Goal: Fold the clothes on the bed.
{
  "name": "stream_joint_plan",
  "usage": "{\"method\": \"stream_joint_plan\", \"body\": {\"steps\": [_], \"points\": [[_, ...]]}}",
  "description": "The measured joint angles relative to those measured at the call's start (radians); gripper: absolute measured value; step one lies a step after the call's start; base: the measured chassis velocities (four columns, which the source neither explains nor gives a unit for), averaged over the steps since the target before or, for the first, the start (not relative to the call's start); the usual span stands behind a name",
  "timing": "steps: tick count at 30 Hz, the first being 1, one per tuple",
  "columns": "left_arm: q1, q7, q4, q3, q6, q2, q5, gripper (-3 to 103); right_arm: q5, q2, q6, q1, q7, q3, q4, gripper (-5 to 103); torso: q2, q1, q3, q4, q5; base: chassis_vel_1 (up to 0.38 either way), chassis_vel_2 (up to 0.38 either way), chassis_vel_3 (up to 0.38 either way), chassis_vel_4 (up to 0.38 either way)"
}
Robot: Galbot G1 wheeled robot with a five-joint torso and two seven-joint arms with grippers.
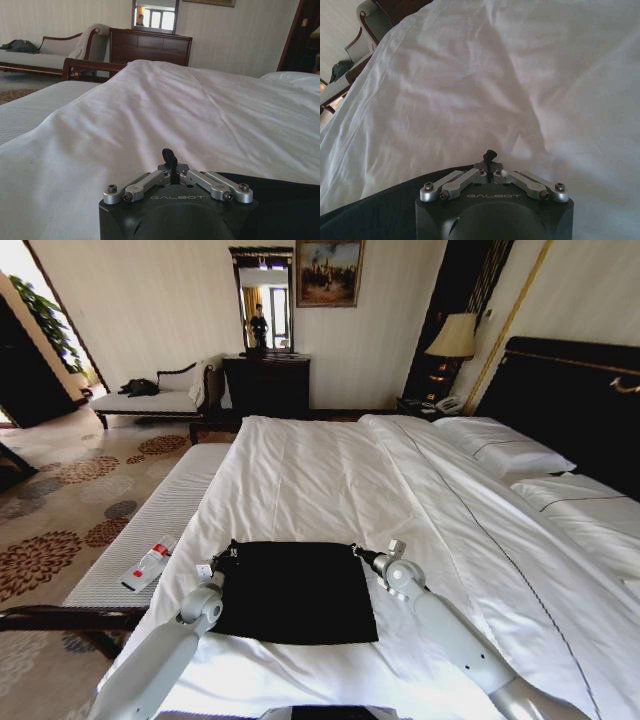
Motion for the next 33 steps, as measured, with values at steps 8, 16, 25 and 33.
{"method": "stream_joint_plan", "body": {"steps": [8,16,25,33], "points": [[0.000,-0.009,-0.049,-0.021,-0.010,0.016,-0.025,3,0.025,-0.008,0.032,-0.007,0.059,0.028,0.099,1,0.000,0.000,0.000,0.0001,-0.0001,0.000,0.000,0.000,0.000],[-0.004,-0.045,-0.198,-0.066,-0.027,0.062,-0.085,3,0.085,-0.036,0.060,0.000,0.165,0.078,0.288,1,0.000,0.000,0.000,0.0000,-0.0001,0.000,0.000,0.000,0.000],[0.024,-0.101,-0.451,-0.148,-0.042,0.166,-0.146,3,0.215,-0.117,0.080,0.017,0.272,0.201,0.556,1,0.000,0.000,0.000,0.0000,0.0000,0.000,0.000,0.000,0.000],[0.058,-0.115,-0.549,-0.192,-0.059,0.218,-0.139,3,0.249,-0.169,0.087,-0.002,0.314,0.271,0.666,1,0.000,0.000,0.000,0.0001,0.0001,0.000,0.000,0.000,0.000]]}}
